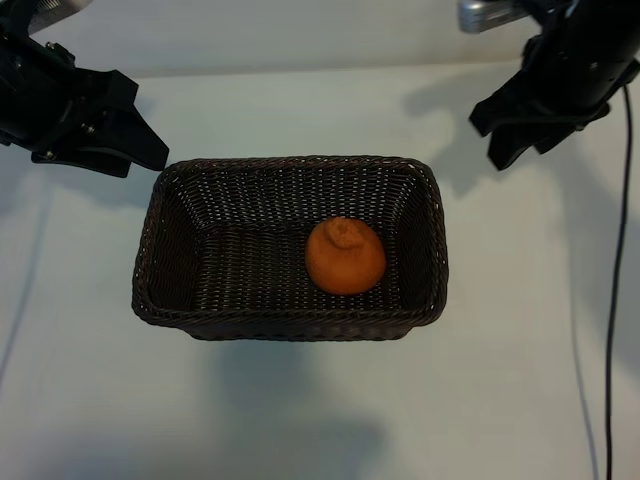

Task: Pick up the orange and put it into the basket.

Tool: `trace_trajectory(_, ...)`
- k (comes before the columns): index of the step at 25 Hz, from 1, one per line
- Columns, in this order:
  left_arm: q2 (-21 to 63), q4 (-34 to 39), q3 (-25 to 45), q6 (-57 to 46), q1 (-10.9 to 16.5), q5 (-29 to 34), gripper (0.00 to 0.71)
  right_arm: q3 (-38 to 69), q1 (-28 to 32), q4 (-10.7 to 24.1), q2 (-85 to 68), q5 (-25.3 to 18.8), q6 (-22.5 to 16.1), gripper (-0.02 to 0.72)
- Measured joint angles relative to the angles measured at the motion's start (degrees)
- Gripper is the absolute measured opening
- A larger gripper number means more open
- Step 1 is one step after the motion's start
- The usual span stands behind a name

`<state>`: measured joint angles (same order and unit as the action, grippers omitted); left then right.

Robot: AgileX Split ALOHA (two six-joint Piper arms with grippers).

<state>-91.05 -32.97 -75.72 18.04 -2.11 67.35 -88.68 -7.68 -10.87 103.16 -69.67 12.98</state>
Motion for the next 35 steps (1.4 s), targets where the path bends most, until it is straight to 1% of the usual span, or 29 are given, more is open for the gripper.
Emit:
trace_trajectory(6,0.0,0.0,0.0,0.4,0.0,0.0,0.502,0.0,5.3,-0.1,-2.4,-0.2,0.0,0.478)
trace_trajectory(10,0.0,-0.1,0.0,0.5,0.0,0.0,0.502,0.0,8.2,-0.8,-2.5,-0.2,0.0,0.478)
trace_trajectory(15,0.0,-0.1,0.0,0.5,0.0,0.0,0.502,0.0,8.4,-3.3,-3.1,-0.2,0.1,0.478)
trace_trajectory(21,0.0,-0.1,0.0,0.6,0.0,0.0,0.502,0.7,8.4,-3.9,-7.6,-0.2,0.1,0.478)
trace_trajectory(27,0.0,-0.2,0.0,0.6,0.0,0.0,0.502,5.3,8.4,-6.8,-9.8,-0.2,1.1,0.478)
trace_trajectory(31,0.0,-0.2,0.0,0.6,0.0,0.0,0.502,6.3,8.4,-9.6,-10.2,-0.2,2.1,0.478)
trace_trajectory(35,0.0,-0.2,0.0,0.6,0.0,0.0,0.502,6.4,8.4,-10.8,-10.6,-0.2,2.7,0.478)
